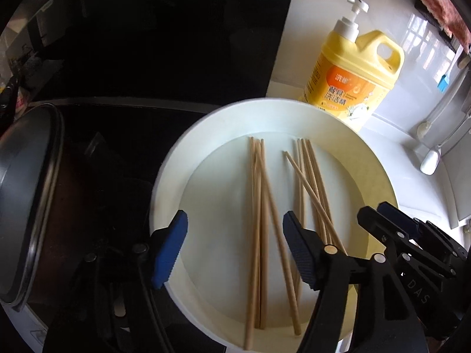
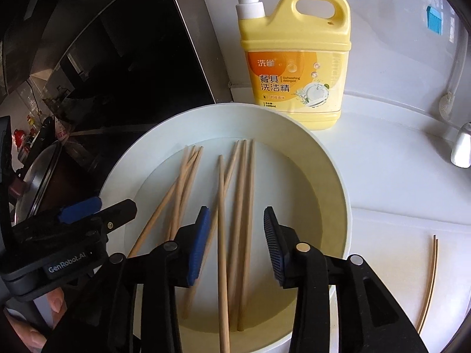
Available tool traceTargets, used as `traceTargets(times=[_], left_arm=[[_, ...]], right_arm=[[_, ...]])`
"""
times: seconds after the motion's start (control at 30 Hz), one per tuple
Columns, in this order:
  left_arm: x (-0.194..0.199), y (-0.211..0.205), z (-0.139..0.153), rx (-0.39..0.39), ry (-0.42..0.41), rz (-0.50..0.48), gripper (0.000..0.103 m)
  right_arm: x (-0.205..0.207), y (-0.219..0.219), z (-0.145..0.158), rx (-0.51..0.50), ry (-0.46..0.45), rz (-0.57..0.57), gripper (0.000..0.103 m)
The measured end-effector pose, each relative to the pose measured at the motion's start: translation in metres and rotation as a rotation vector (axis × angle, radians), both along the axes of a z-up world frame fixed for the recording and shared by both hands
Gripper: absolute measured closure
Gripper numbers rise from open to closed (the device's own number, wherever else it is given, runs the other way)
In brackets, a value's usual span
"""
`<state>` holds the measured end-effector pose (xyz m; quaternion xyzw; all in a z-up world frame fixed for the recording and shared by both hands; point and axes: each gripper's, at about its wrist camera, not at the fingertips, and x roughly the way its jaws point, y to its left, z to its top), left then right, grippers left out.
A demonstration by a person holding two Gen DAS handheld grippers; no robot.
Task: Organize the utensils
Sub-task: 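Open the right tool while the left tool opens, dropping both chopsticks in, then move both open tools back over the last two chopsticks on the board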
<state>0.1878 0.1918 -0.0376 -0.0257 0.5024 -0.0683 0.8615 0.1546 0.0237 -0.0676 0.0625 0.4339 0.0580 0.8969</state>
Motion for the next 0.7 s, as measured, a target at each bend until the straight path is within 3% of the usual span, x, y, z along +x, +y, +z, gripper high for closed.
traceTargets(times=[0.07, 0.27, 0.7], left_arm=[[-0.001, 0.002, 0.001, 0.003, 0.004, 0.009, 0.027], [-0.003, 0.008, 0.002, 0.0, 0.023, 0.019, 0.024], [-0.019, 0.014, 0.008, -0.004, 0.02, 0.008, 0.024]], right_arm=[[-0.003, -0.004, 0.0, -0.004, 0.0, -0.009, 0.063], [-0.013, -0.011, 0.001, -0.006, 0.003, -0.025, 0.055], [-0.036, -0.009, 0.008, -0.016, -0.008, -0.03, 0.049]])
